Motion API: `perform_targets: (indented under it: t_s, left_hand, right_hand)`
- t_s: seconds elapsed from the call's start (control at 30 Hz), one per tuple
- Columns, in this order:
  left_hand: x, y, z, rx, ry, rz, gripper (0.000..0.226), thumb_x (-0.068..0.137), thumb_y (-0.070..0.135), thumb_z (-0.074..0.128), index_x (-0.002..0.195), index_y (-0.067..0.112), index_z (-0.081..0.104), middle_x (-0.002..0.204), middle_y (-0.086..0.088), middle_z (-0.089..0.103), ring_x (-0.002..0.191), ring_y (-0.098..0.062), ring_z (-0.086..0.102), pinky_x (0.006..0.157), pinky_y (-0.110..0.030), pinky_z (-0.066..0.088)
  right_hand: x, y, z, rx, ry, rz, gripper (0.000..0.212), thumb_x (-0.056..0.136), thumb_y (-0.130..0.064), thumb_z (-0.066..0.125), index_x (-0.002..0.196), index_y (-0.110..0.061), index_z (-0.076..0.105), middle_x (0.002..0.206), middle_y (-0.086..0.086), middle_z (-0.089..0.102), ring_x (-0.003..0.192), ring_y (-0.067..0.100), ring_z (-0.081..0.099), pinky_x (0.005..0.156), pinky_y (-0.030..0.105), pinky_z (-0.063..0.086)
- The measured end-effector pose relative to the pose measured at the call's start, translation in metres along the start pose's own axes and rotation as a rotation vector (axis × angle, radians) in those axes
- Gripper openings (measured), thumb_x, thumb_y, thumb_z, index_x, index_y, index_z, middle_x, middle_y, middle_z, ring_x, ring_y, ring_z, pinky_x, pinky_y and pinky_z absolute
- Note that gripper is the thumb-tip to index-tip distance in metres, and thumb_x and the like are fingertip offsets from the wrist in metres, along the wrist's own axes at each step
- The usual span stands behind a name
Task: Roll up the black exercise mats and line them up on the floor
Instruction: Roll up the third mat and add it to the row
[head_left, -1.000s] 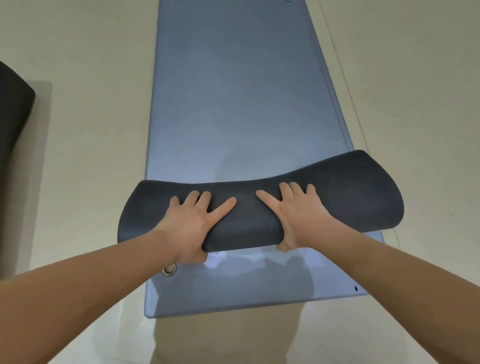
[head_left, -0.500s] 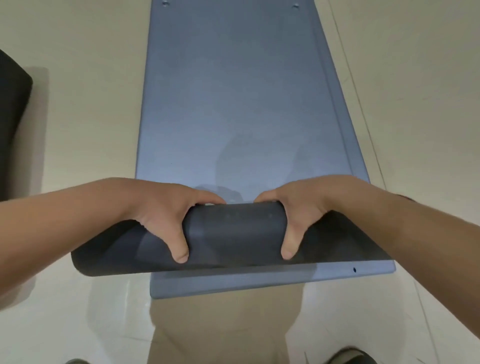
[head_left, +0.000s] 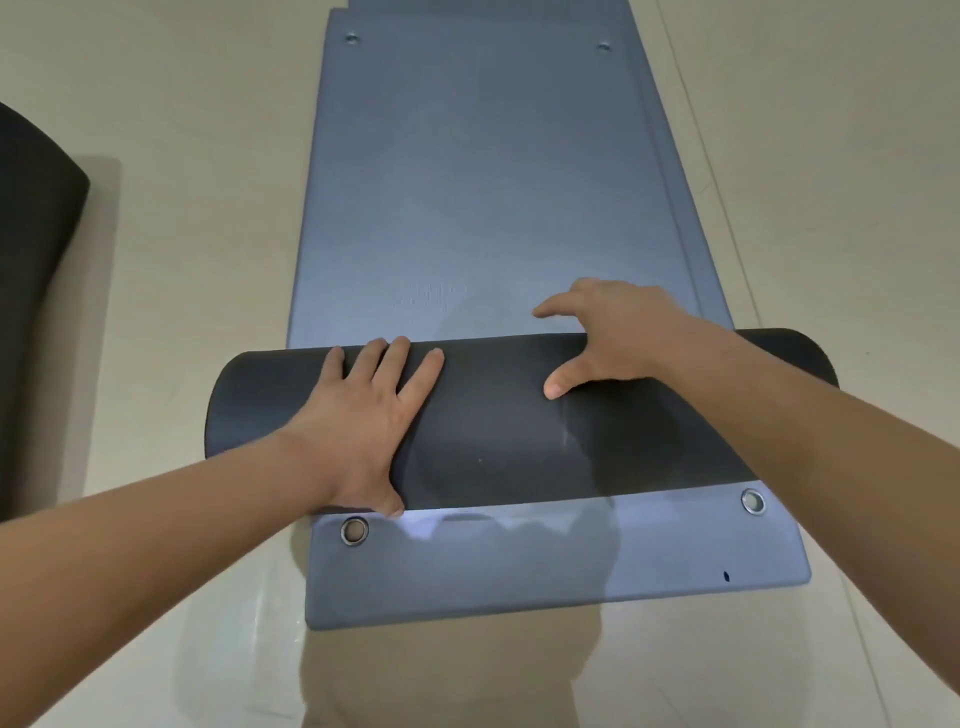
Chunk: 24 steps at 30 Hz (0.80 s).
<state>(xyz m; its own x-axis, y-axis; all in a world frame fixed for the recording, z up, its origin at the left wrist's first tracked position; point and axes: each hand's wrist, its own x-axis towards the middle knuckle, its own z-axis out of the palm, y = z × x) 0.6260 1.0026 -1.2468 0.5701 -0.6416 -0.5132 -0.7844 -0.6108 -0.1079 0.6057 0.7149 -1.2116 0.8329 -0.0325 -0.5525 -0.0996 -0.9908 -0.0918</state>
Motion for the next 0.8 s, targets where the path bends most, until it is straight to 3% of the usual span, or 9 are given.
perform_targets:
  t_s: [0.07,0.13,0.23,0.33,0.43,0.57,0.63,0.73,0.8]
  left_hand:
    - [0.01,-0.012,-0.001,-0.032,0.051,0.054,0.154,0.048,0.086,0.068,0.165,0.02,-0.008,0.16,-0.011,0.026,0.144,-0.033,0.037,0.115,-0.053,0.039]
    - [0.019,-0.024,-0.004,-0.071,0.086,0.1,0.148,0.045,0.085,0.068,0.165,0.025,0.006,0.147,-0.001,0.043,0.127,-0.027,0.051,0.102,-0.048,0.05]
    - [0.028,-0.03,-0.011,-0.134,0.029,0.143,0.14,0.045,0.083,0.073,0.161,0.034,0.01,0.135,0.008,0.051,0.118,-0.022,0.057,0.094,-0.044,0.054]
    - [0.035,-0.032,-0.014,-0.222,-0.022,0.153,0.128,0.047,0.074,0.08,0.155,0.043,0.019,0.126,0.013,0.056,0.111,-0.021,0.062,0.088,-0.043,0.057]
    - [0.035,-0.036,-0.018,-0.312,-0.12,0.155,0.113,0.047,0.066,0.086,0.144,0.052,0.03,0.118,0.017,0.061,0.101,-0.019,0.065,0.086,-0.043,0.058]
    - [0.018,-0.034,-0.024,-0.436,-0.268,0.159,0.107,0.046,0.06,0.096,0.136,0.058,0.038,0.112,0.023,0.065,0.101,-0.012,0.067,0.092,-0.04,0.058]
    - [0.005,-0.03,-0.023,-0.47,-0.309,0.183,0.116,0.051,0.06,0.097,0.147,0.053,0.033,0.13,0.023,0.057,0.119,-0.012,0.061,0.102,-0.039,0.053]
    - [-0.024,-0.023,-0.014,-0.225,0.006,0.178,0.122,0.061,0.067,0.082,0.162,0.032,0.024,0.157,0.002,0.04,0.138,-0.026,0.049,0.108,-0.047,0.049]
    - [-0.041,-0.017,0.002,-0.059,0.33,0.205,0.116,0.055,0.064,0.084,0.153,0.019,0.041,0.147,-0.013,0.054,0.125,-0.039,0.059,0.096,-0.057,0.055]
  right_hand:
    - [-0.014,-0.002,0.005,-0.002,-0.059,-0.008,0.107,0.074,-0.083,0.074,0.163,-0.047,0.028,0.161,-0.005,0.044,0.145,0.027,0.046,0.106,0.046,0.044]
    - [-0.024,-0.008,0.015,-0.13,-0.158,-0.013,0.142,0.057,-0.093,0.075,0.168,-0.041,0.003,0.171,0.002,0.026,0.155,0.032,0.03,0.122,0.055,0.03]
    - [-0.025,-0.017,0.038,-0.329,-0.168,-0.011,0.162,0.046,-0.098,0.074,0.165,-0.032,-0.014,0.167,0.013,0.024,0.151,0.039,0.032,0.121,0.063,0.03]
    - [-0.018,-0.018,0.034,-0.288,-0.142,-0.028,0.149,0.046,-0.093,0.077,0.162,-0.033,0.007,0.141,0.005,0.05,0.124,0.031,0.056,0.103,0.052,0.05]
    - [-0.019,-0.02,0.026,-0.212,-0.176,-0.055,0.126,0.048,-0.087,0.082,0.149,-0.034,0.028,0.111,-0.004,0.061,0.098,0.025,0.065,0.088,0.046,0.056]
    - [-0.028,-0.019,0.033,-0.067,-0.31,-0.069,0.114,0.043,-0.081,0.089,0.138,-0.042,0.039,0.108,-0.012,0.065,0.097,0.021,0.065,0.091,0.044,0.056]
    - [-0.029,-0.016,0.037,0.026,-0.392,-0.059,0.113,0.039,-0.079,0.092,0.135,-0.049,0.041,0.113,-0.015,0.064,0.103,0.018,0.063,0.098,0.044,0.054]
    - [-0.015,-0.012,0.037,0.146,-0.468,-0.046,0.107,0.035,-0.071,0.098,0.128,-0.054,0.05,0.117,-0.023,0.064,0.108,0.014,0.064,0.1,0.045,0.055]
    - [-0.004,-0.007,0.031,0.227,-0.499,-0.029,0.103,0.036,-0.061,0.104,0.126,-0.054,0.056,0.119,-0.025,0.066,0.112,0.013,0.067,0.101,0.045,0.057]
